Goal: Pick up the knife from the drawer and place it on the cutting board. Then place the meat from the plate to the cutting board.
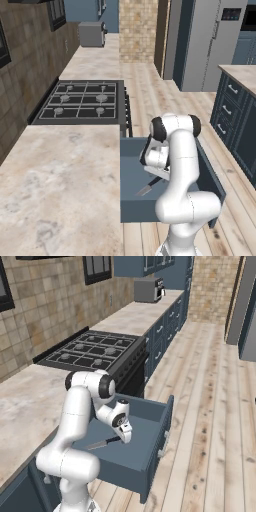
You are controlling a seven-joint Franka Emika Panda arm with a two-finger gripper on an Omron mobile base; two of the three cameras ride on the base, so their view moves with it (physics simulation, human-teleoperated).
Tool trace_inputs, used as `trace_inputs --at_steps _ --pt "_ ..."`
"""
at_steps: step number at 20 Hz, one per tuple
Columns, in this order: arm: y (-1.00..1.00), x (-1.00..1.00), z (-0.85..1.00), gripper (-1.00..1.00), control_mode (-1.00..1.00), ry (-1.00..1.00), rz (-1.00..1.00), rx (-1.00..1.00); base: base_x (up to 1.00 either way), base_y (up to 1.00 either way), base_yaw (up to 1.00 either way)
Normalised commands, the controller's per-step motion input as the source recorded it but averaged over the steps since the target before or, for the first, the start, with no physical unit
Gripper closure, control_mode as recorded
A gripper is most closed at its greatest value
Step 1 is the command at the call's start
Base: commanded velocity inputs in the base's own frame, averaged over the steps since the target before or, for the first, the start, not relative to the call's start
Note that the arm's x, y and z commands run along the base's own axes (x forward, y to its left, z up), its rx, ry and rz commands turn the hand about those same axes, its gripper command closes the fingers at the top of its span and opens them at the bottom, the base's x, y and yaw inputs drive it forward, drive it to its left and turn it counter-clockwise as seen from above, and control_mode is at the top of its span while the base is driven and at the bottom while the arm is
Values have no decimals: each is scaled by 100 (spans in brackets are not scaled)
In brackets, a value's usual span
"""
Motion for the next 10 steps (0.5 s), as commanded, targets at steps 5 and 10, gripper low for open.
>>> trace_inputs --at_steps 5,10 --pt "0 3 -52 -100 -100 7 0 0 0 0 0" --pt "7 -1 -10 -100 -100 1 -5 0 0 0 0"
